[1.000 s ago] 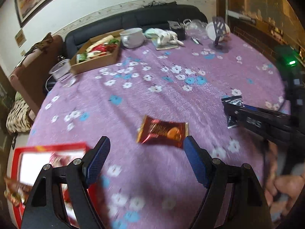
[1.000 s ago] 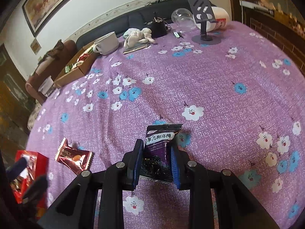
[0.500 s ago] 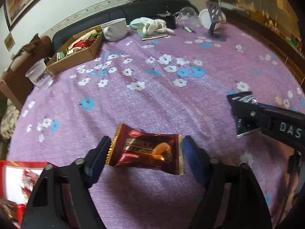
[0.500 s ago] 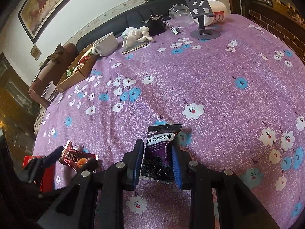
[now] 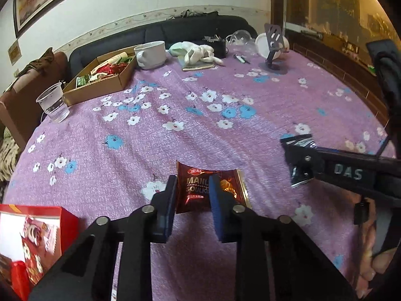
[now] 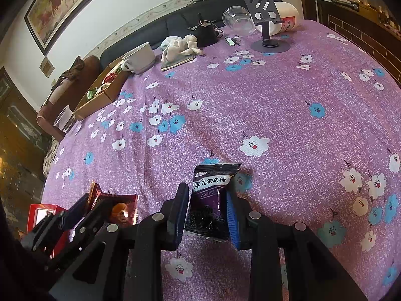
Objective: Organize snacks
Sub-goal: 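Grasp the brown 'Vanilly' packet with the left tool, then lift the brown packet with the left tool while the right tool holds the purple packet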
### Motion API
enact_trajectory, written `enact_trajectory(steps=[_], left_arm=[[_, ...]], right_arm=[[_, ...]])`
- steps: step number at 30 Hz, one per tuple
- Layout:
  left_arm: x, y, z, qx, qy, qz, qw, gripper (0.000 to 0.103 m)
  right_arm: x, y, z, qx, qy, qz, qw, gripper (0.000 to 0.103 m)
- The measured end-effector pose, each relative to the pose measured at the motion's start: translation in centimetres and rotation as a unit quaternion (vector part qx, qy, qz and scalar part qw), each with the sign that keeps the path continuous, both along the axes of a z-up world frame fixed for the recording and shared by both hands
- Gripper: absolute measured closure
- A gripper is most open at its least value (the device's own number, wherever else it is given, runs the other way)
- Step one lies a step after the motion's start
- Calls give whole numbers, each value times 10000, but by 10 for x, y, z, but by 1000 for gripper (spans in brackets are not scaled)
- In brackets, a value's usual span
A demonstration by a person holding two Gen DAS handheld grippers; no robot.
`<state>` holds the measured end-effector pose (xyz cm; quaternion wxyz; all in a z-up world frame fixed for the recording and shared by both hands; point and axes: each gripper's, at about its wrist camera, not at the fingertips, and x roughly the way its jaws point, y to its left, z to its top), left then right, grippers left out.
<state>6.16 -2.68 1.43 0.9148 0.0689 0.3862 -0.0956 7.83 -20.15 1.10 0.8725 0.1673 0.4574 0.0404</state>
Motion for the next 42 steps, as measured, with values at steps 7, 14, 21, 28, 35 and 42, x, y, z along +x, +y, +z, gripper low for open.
enact_trajectory(steps=[7,14,21,28,35,42], left_arm=[[-24,-13,5,-379,-26,-335,9987,85],[-50,-9,0,-536,788,-873,9916,86],[-50,-22,19,429,250,-867,9950,39],[-38,-51,7,1284,-9,-1324,9828,28],[-18,-35,-9,651,534,-1279,9882,32],[-22,-41,-9,299,642,-1470,9866,70]], right_arm=[[1,-2,0,91,-4,3,10000,71],[3,-13,-3,512,18,-9,9987,70],[3,-15,-4,601,19,-3,9982,70],[3,-19,-5,782,26,6,9969,66],[4,-8,-2,583,6,191,9981,52],[2,9,1,-6,-32,386,9992,50]])
